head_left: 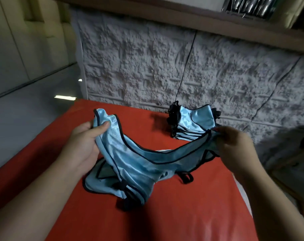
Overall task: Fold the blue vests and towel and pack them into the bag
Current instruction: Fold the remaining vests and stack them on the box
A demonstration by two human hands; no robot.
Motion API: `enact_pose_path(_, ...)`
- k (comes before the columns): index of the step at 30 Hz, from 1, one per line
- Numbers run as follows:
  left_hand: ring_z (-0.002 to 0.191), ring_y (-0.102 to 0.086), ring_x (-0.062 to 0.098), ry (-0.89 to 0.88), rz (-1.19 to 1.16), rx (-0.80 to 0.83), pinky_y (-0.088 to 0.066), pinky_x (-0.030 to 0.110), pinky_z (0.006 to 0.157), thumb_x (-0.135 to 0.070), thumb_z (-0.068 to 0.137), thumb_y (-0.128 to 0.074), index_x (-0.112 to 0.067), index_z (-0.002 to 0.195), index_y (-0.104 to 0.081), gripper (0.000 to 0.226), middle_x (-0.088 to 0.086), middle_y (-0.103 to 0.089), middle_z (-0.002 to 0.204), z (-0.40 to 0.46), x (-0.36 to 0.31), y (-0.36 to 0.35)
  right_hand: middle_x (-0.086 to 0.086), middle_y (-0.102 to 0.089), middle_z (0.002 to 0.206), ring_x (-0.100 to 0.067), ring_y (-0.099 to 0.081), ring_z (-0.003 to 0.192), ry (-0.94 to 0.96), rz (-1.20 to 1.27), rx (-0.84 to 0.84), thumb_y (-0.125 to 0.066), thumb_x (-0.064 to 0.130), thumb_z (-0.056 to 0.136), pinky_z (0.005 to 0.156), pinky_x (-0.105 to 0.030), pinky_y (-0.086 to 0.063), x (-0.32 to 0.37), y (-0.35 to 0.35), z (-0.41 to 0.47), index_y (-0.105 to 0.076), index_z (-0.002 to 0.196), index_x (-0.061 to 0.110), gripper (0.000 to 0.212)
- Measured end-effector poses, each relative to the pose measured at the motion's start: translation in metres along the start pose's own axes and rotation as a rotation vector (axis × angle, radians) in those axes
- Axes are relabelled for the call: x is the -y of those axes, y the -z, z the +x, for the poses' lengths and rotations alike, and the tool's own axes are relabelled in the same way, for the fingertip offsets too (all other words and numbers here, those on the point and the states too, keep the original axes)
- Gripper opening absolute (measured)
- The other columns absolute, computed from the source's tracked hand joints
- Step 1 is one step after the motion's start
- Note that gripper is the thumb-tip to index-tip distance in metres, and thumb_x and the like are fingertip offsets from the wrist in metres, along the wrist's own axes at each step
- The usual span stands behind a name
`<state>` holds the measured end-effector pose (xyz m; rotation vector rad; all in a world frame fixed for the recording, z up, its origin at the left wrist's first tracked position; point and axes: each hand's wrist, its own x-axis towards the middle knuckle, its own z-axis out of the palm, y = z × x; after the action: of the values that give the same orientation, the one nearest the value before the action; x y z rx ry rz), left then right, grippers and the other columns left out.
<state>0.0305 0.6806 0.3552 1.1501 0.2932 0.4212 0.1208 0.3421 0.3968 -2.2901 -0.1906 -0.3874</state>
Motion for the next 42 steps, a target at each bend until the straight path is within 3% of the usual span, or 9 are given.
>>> enact_pose_path(5, 0.094, -0.069, 0.032, -0.045, -0.002, -0.026, -0.051, 0.048, 0.099, -0.004, 0.092, -0.063, 0.009, 0.115, -0.063, 0.026, 0.025, -0.069, 0.106, -0.014, -0.07, -0.014, -0.003, -0.068, 0.075, -0.021, -0.06, 0.055, 0.077, -0.021, -0.076, -0.051, -0.006, 0.084, 0.048, -0.029, -0.048, 0.075, 0.073, 0.019, -0.074, 0.113, 0.013, 0.041)
enact_pose_path(9, 0.081, -0.072, 0.025, -0.139, 0.039, 0.043, -0.056, 0.037, 0.082, -0.001, 0.092, -0.062, -0.001, 0.099, -0.072, 0.011, 0.014, -0.074, 0.09, -0.03, -0.144, -0.036, -0.009, -0.072, 0.087, -0.016, -0.058, 0.055, 0.166, -0.062, -0.147, -0.056, -0.003, 0.086, 0.039, -0.024, -0.04, 0.127, 0.121, 0.034, -0.075, 0.116, 0.015, 0.04)
enact_pose_path(13, 0.075, -0.072, 0.024, -0.251, 0.161, 0.09, -0.056, 0.032, 0.072, -0.004, 0.09, -0.068, -0.006, 0.091, -0.073, 0.005, 0.016, -0.073, 0.093, -0.053, -0.212, -0.056, -0.01, -0.072, 0.094, -0.021, -0.062, 0.062, 0.26, -0.262, -0.086, -0.052, -0.002, 0.091, 0.049, -0.027, -0.043, 0.171, 0.146, 0.03, -0.073, 0.119, 0.018, 0.04)
enact_pose_path(17, 0.078, -0.071, 0.024, -0.377, 0.239, 0.093, -0.056, 0.034, 0.077, -0.005, 0.091, -0.07, -0.007, 0.097, -0.073, 0.007, 0.013, -0.074, 0.092, -0.08, -0.276, -0.07, -0.01, -0.073, 0.107, -0.026, -0.064, 0.09, 0.357, -0.32, -0.132, -0.052, -0.006, 0.089, 0.071, -0.027, -0.042, 0.215, 0.18, 0.02, -0.074, 0.113, 0.015, 0.039)
enact_pose_path(25, 0.078, -0.072, 0.022, -0.537, 0.31, 0.04, -0.059, 0.037, 0.082, -0.007, 0.087, -0.076, -0.012, 0.094, -0.073, 0.009, 0.012, -0.075, 0.097, -0.121, -0.374, -0.065, -0.014, -0.071, 0.09, -0.033, -0.064, 0.08, 0.382, -0.117, -0.105, -0.04, -0.013, 0.089, 0.063, -0.041, -0.051, 0.275, 0.253, 0.003, -0.073, 0.091, 0.01, 0.04)
enact_pose_path(28, 0.089, -0.072, 0.026, -0.537, 0.375, 0.034, -0.058, 0.039, 0.085, -0.009, 0.085, -0.078, -0.01, 0.102, -0.073, 0.017, 0.011, -0.075, 0.1, -0.127, -0.388, -0.053, -0.002, -0.069, 0.084, -0.019, -0.062, 0.073, 0.353, -0.021, -0.057, -0.046, -0.012, 0.088, 0.058, -0.025, -0.046, 0.284, 0.265, -0.004, -0.074, 0.094, 0.017, 0.041)
enact_pose_path(31, 0.091, -0.072, 0.027, -0.503, 0.419, 0.044, -0.058, 0.04, 0.085, -0.007, 0.083, -0.079, -0.009, 0.105, -0.072, 0.022, 0.012, -0.075, 0.101, -0.127, -0.394, -0.036, -0.003, -0.072, 0.097, -0.016, -0.066, 0.085, 0.399, -0.126, -0.024, -0.053, -0.01, 0.087, 0.069, -0.026, -0.054, 0.286, 0.272, -0.005, -0.076, 0.114, 0.016, 0.044)
enact_pose_path(36, 0.04, -0.054, 0.005, -0.341, 0.512, 0.082, -0.036, 0.014, 0.034, 0.004, 0.088, -0.07, 0.0, 0.107, -0.068, 0.019, 0.009, -0.067, 0.075, -0.107, -0.375, -0.012, -0.006, -0.075, 0.1, -0.02, -0.067, 0.087, 0.457, -0.316, -0.061, -0.063, 0.003, 0.094, 0.081, -0.039, -0.058, 0.274, 0.248, 0.017, -0.077, 0.111, 0.013, 0.024)
enact_pose_path(42, 0.053, -0.041, 0.014, -0.175, 0.788, 0.015, -0.024, 0.017, 0.04, -0.008, 0.082, -0.08, -0.003, 0.101, -0.071, 0.021, 0.013, -0.063, 0.078, -0.014, -0.322, 0.025, -0.005, -0.074, 0.095, -0.028, -0.067, 0.085, 0.442, -0.57, -0.018, -0.063, 0.018, 0.095, 0.072, -0.036, -0.055, 0.25, 0.164, 0.073, -0.078, 0.098, 0.021, 0.015)
